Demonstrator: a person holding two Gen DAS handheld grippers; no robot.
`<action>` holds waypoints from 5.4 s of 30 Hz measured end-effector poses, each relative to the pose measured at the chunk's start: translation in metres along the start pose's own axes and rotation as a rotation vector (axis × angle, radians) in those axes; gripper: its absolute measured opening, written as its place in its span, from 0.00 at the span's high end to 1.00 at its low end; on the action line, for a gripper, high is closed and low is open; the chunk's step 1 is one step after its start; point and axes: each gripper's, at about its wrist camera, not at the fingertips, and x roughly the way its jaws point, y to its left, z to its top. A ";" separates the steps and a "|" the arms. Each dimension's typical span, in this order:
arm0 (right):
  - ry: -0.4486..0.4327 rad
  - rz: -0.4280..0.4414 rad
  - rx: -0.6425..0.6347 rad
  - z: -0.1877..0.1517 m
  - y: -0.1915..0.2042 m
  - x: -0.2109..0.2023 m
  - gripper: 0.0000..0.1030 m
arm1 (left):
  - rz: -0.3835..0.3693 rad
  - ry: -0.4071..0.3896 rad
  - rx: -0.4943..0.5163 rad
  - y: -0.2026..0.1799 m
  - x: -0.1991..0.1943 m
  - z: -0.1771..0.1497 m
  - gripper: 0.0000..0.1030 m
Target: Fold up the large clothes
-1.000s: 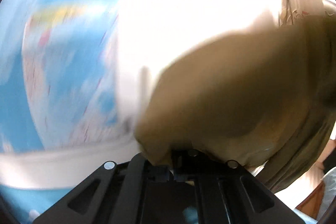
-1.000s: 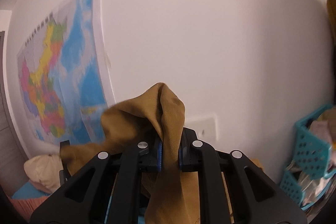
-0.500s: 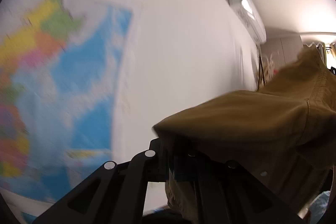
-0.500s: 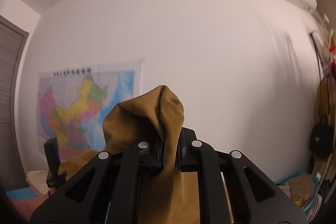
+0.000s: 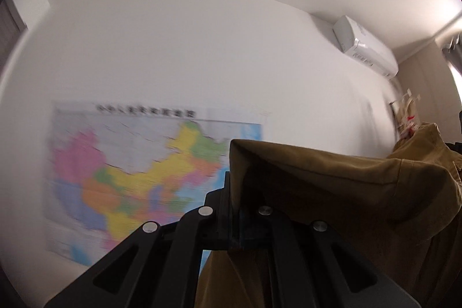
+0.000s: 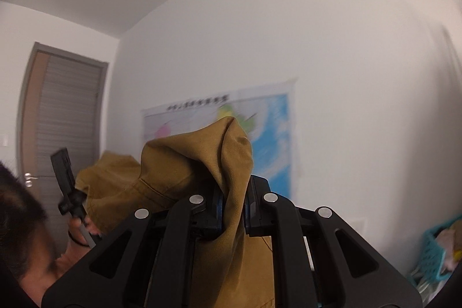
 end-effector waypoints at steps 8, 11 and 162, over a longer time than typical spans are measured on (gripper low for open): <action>0.194 0.070 0.111 -0.060 -0.016 0.085 0.89 | 0.127 0.212 0.113 0.003 0.023 -0.034 0.97; 0.350 0.024 0.195 -0.113 -0.049 0.155 0.89 | 0.201 0.403 0.103 0.019 0.087 -0.101 0.97; 1.079 -0.090 0.597 -0.396 -0.087 0.052 0.86 | 0.041 1.203 0.080 0.062 0.069 -0.429 0.18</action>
